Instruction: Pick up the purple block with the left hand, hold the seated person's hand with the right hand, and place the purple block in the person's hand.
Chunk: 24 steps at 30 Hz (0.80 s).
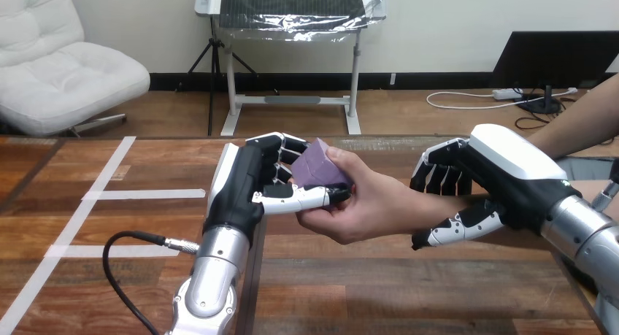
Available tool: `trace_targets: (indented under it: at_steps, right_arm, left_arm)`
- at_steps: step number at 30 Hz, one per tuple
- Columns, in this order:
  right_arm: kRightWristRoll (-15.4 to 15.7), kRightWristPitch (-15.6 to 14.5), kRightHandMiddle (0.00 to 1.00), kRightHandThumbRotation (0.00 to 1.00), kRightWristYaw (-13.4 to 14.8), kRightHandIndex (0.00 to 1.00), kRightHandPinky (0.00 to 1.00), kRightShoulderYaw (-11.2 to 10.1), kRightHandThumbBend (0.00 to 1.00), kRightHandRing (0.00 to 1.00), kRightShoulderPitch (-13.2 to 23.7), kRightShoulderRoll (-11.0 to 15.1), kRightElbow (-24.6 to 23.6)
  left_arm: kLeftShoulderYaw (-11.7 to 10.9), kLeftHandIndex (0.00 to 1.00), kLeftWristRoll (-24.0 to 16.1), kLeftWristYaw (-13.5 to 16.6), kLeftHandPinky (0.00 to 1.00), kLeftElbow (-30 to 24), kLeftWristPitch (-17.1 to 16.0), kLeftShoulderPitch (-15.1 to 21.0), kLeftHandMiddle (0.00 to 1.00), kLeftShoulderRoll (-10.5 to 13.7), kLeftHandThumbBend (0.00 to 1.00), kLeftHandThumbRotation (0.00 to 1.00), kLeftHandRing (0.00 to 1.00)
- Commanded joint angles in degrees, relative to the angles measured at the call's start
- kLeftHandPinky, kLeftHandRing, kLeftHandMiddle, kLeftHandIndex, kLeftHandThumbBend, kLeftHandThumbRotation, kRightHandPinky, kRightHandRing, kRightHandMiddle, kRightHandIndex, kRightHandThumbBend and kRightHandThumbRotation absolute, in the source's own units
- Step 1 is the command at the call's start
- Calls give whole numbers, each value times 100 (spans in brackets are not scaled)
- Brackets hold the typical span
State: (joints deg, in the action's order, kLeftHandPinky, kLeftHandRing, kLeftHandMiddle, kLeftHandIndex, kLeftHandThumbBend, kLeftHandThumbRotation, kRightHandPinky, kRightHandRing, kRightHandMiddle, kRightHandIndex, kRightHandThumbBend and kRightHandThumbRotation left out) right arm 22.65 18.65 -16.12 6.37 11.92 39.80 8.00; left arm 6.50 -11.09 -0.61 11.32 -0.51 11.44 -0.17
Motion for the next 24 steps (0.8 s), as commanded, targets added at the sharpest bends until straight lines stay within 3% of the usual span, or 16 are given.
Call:
trace_targets:
  at_steps: [1, 7, 17, 20, 24]
  right_arm:
    - [-41, 66, 49, 20, 6, 52, 39, 74, 84, 44, -45, -163, 217]
    - [-38, 148, 48, 21, 44, 52, 39, 70, 84, 44, -30, -161, 296]
    - [-46, -24, 49, 20, -56, 52, 39, 57, 84, 44, -52, -157, 229]
    - [-7, 39, 49, 21, -25, 53, 39, 67, 84, 45, -53, -135, 252]
    - [74, 148, 50, 23, 48, 53, 39, 82, 84, 45, -45, -106, 289]
  left_arm:
    - [489, 43, -28, -290, 25, 125, -92, 279, 38, -201, 69, 0, 32]
    - [460, 43, -13, -322, 25, 95, -80, 243, 38, -191, 68, 0, 32]
    - [431, 44, -46, -303, 27, 75, -194, 203, 39, -139, 68, 0, 34]
    - [409, 46, -1, -334, 29, 11, -161, 168, 42, -130, 67, 8, 37]
    - [366, 51, 89, -395, 34, -54, -118, 127, 47, -133, 71, 26, 41]
